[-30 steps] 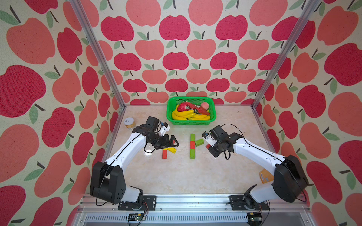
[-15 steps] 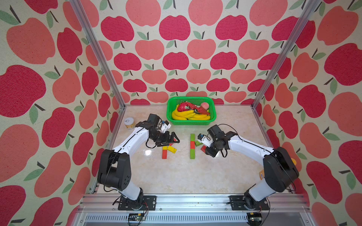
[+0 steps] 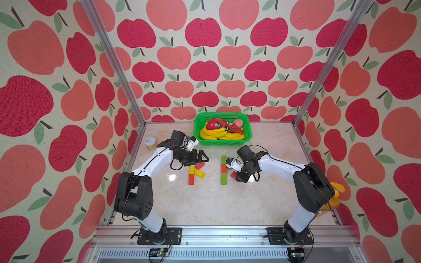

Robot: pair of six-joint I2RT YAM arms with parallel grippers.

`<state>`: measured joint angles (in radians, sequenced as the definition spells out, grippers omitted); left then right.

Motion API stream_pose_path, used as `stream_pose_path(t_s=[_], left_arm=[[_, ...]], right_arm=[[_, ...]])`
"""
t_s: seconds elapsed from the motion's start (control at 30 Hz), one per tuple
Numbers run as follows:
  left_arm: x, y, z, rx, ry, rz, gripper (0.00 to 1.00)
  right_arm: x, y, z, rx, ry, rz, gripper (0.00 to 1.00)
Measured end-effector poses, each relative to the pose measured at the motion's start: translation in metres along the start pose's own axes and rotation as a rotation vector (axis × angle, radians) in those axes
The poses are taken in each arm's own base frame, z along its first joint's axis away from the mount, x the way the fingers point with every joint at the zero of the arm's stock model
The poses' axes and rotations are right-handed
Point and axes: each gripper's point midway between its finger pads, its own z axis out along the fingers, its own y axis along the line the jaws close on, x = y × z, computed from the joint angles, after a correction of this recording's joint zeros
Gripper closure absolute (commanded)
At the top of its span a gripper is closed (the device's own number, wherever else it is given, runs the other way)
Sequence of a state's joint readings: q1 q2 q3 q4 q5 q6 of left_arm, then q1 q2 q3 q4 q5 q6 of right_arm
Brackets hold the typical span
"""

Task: Assemble the letter k with building blocks
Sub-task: Assemble the building block at the center of the board.

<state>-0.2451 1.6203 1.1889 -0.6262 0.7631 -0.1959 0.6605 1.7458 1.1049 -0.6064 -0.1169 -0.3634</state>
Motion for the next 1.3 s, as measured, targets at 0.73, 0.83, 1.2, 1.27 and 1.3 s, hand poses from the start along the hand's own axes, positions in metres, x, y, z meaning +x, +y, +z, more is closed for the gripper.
stream_pose_path(t_s=[0.73,0.83,1.2,1.27,1.3], left_arm=[[-0.008,0.005,0.006,-0.031,0.001,0.004,0.02],[-0.007,0.007,0.006,-0.044,0.006,-0.002,0.02],[-0.005,0.009,0.006,-0.053,0.011,-0.007,0.02],[-0.005,0.009,0.006,-0.053,0.011,-0.008,0.02],[-0.005,0.009,0.005,-0.053,0.012,-0.008,0.02]], right_arm=[[-0.011,-0.004,0.010,-0.043,0.001,-0.014,0.77],[-0.012,-0.005,0.011,-0.045,0.003,-0.013,0.77],[-0.013,-0.005,0.011,-0.053,0.002,-0.017,0.60],[-0.014,-0.004,0.011,-0.057,0.001,-0.017,0.60],[-0.014,-0.004,0.011,-0.057,0.001,-0.017,0.60]])
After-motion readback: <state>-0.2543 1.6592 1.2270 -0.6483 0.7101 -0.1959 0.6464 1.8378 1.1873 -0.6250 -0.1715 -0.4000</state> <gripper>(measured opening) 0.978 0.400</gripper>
